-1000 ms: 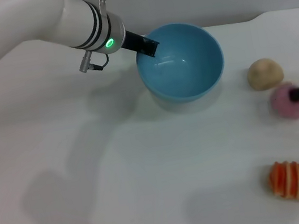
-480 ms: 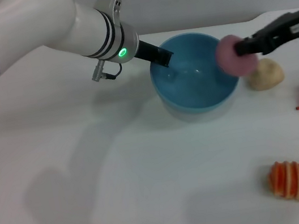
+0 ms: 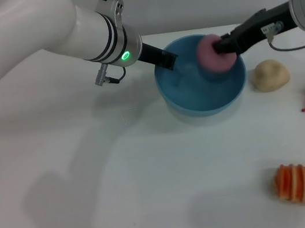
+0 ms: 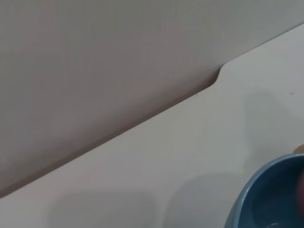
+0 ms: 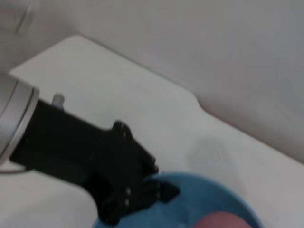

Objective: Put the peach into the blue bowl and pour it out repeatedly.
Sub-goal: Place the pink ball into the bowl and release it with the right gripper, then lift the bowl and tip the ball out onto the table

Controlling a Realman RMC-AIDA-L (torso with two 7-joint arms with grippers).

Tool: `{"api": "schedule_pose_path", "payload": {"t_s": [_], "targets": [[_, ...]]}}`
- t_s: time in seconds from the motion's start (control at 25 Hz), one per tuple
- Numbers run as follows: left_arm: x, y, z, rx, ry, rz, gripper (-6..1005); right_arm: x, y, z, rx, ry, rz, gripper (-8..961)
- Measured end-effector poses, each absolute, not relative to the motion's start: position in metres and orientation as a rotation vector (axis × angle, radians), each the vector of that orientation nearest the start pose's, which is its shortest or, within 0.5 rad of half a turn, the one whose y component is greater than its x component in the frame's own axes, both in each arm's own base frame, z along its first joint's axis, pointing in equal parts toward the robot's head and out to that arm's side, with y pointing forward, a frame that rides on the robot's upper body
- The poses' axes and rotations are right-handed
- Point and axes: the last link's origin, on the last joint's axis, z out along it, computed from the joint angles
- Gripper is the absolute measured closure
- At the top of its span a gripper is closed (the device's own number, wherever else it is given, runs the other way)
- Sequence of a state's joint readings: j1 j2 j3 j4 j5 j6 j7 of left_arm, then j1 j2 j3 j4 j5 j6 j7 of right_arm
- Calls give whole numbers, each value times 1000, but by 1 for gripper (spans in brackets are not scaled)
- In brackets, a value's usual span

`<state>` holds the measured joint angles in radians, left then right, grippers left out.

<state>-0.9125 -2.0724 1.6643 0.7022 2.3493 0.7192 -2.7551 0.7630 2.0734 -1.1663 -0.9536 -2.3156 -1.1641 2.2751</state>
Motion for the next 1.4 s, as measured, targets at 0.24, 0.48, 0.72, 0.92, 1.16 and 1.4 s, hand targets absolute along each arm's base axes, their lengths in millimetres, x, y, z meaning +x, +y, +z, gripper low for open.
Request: {"api": "schedule_pose_path", "payload": {"t_s": [0.24, 0.48, 0.72, 0.92, 1.16, 1.4], "targets": [[-151, 435, -92, -2395, -944, 89, 999, 163, 425, -15, -2571, 849, 99, 753], [-155, 437, -91, -2375, -945, 79, 999, 173, 426, -10, -2528, 811, 106, 630], [-156, 439, -90, -2373, -921, 75, 999, 222, 421, 14, -2329, 650, 240, 471], [-153, 442, -89, -2371, -884, 61, 999, 266, 401, 40, -2094, 574, 452, 443], [-146, 445, -89, -2394, -785, 61, 999, 329, 363, 52, -1816, 608, 606, 443], [-119, 448, -93, -2451, -549, 77, 999, 364, 323, 42, -1685, 658, 714, 443]]}}
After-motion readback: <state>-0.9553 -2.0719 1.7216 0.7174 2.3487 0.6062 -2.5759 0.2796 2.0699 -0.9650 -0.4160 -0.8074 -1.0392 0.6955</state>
